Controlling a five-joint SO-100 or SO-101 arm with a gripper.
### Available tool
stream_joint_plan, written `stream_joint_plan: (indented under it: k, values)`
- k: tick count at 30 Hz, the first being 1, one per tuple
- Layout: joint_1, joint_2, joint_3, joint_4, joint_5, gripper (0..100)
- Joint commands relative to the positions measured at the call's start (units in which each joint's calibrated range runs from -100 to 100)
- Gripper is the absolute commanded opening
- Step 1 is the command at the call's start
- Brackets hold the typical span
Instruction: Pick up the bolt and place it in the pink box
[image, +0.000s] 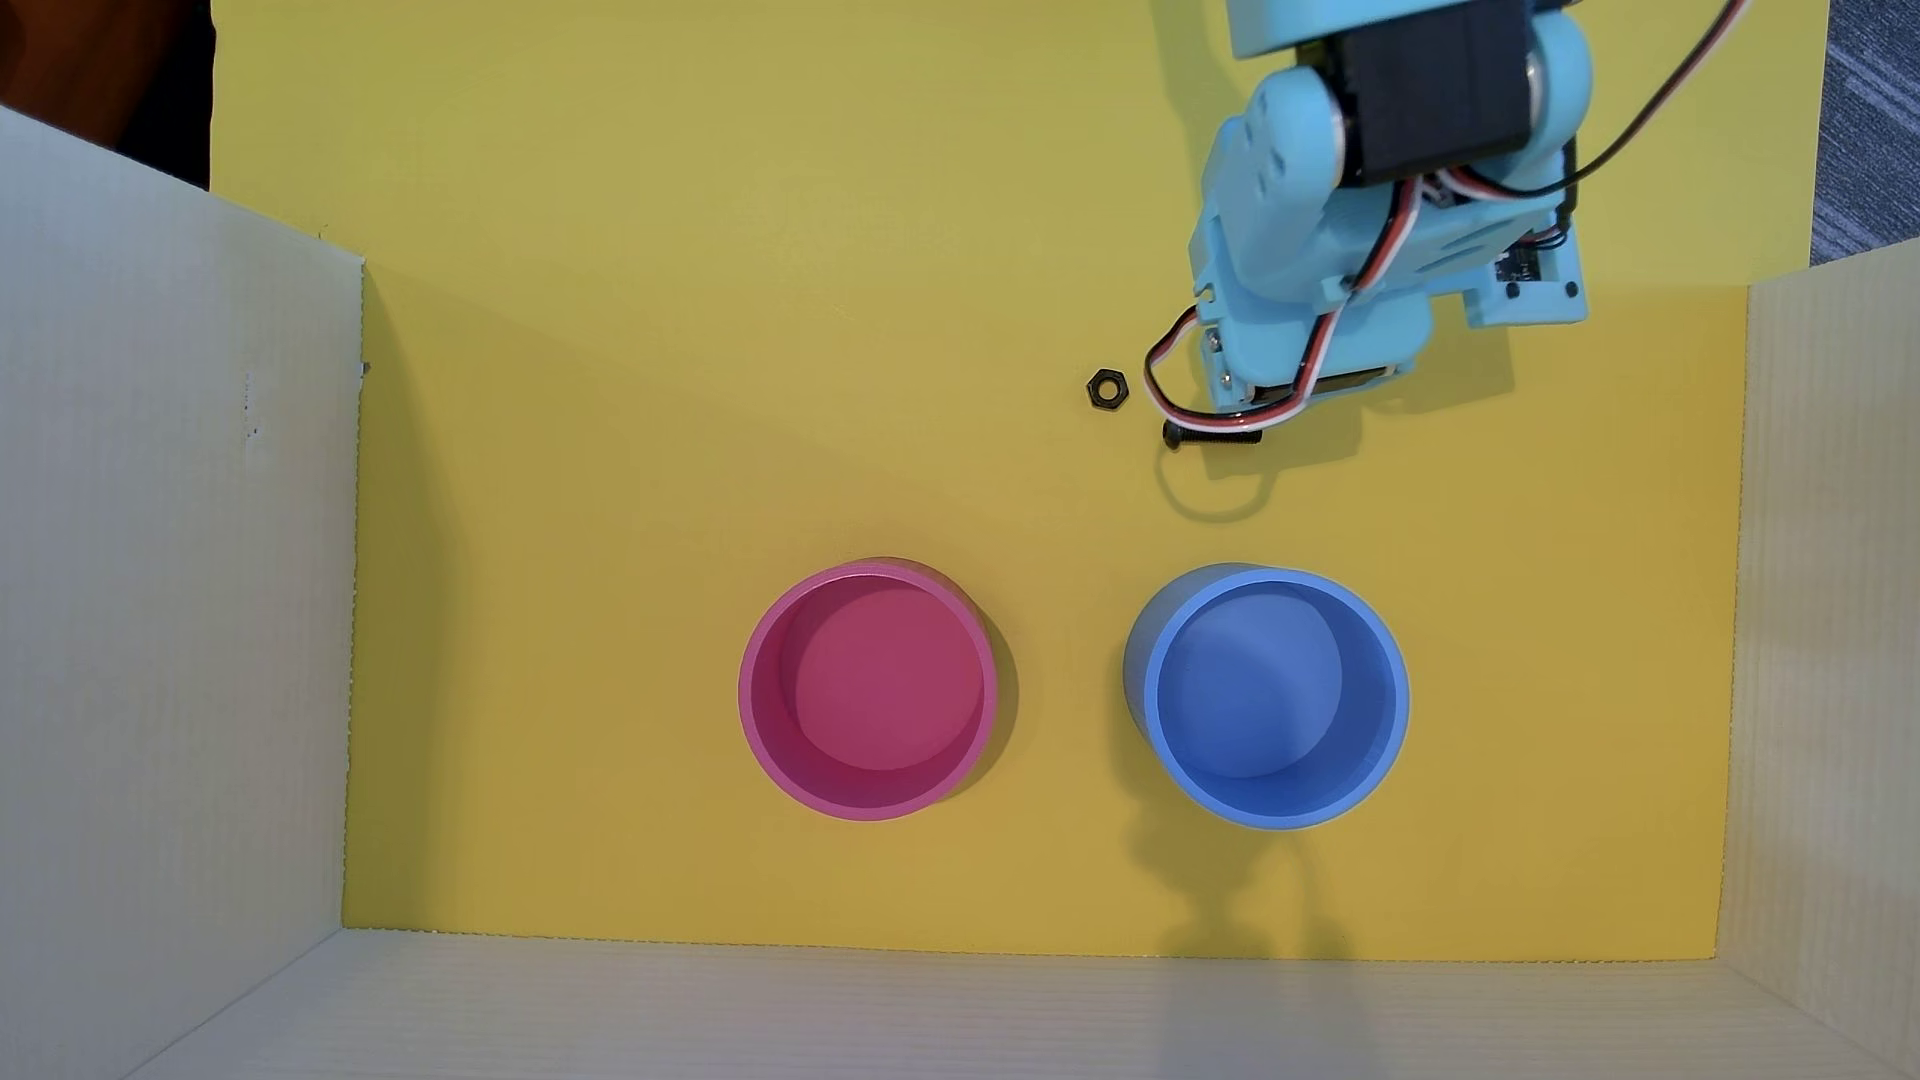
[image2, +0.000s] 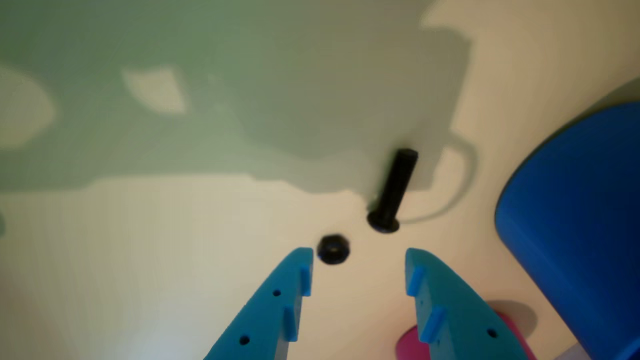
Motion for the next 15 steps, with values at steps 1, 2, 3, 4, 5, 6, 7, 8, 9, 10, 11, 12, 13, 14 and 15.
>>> stream_joint_plan:
  k: [1,2,3,4,5,6,7,8,9,10,11,12,13,14,15]
  values:
    - [0.4,0.1,-2.6,-0.3,-0.2,14]
    - [0.4,0.1,-2.6,-0.3,-0.2,14]
    - [0.4,0.1,-2.6,-0.3,-0.2,14]
    - [0.4,0.1,-2.6,-0.4,-0.2,14]
    - [0.4,0.1,-2.5,-0.9,-0.2,14]
    - [0.4,0.1,-2.3,-1.9,-0.2,14]
    - [0.4,0.1,-2.0,-2.5,-0.2,14]
    - [0.4,0.1,-1.9,-2.9,-0.2,14]
    - [0.4,0.1,-1.8,-3.3,-0.2,14]
    - [0.4,0.3,-1.8,-3.8,-0.2,14]
    - [0.4,0.8,-2.1,-3.9,-0.2,14]
    - [0.4,1.6,-2.5,-3.9,-0.2,14]
    - [0.4,2.5,-2.7,-4.1,-0.2,14]
    - [0.4,3.5,-3.2,-4.4,-0.2,14]
    - [0.4,4.6,-3.6,-4.4,-0.2,14]
